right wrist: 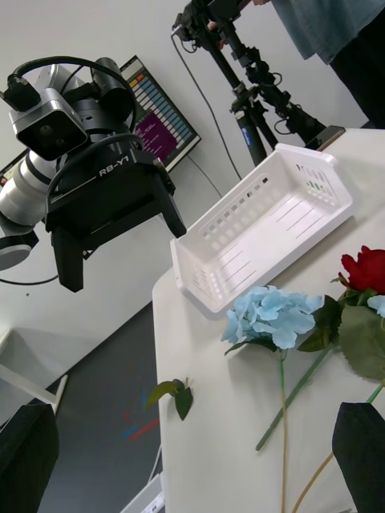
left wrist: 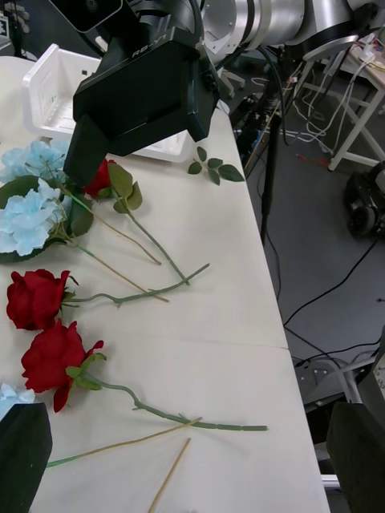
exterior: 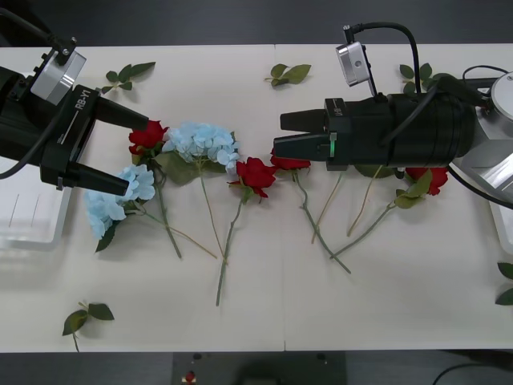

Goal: Put the red flowers into the right box and the blue flowers into the left box

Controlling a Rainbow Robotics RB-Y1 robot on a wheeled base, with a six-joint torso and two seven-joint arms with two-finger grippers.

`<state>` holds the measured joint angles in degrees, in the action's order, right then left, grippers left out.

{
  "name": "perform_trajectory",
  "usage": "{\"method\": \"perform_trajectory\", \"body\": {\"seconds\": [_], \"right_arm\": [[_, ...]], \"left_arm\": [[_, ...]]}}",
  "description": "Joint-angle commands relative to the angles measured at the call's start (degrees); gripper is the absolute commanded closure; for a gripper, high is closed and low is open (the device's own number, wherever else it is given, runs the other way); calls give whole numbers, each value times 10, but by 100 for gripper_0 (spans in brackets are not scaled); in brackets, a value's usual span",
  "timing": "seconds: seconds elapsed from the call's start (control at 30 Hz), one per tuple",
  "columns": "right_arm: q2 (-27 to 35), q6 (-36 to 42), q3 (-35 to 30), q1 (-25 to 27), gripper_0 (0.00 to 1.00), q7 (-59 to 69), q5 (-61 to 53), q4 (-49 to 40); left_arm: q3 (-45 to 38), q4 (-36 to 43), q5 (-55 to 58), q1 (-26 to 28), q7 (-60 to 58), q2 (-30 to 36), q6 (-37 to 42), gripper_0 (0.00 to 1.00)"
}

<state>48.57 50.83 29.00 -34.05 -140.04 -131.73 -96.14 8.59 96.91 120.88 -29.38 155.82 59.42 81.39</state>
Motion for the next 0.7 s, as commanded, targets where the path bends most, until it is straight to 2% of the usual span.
{"method": "perform_trajectory", "body": {"seconds": [0.03,0.23,0.37,0.53,0.7], "right_arm": [[-1,2,20,34,0,-13,3,-9],[20,0,20,23,0,-5,-33,-10],[50,24,15,2,0,82,-33,-10],[70,100,-25,-15,0,295,12,-11],[72,234,-128,-24,0,607,144,-46]], "left_arm": [[-11,10,6,-8,-8,12,0,0],[-2,12,14,8,-8,4,10,0],[-1,19,27,12,-8,2,16,0],[-1,28,5,12,-8,3,11,0],[-1,52,-50,12,-27,2,-4,0]]}}
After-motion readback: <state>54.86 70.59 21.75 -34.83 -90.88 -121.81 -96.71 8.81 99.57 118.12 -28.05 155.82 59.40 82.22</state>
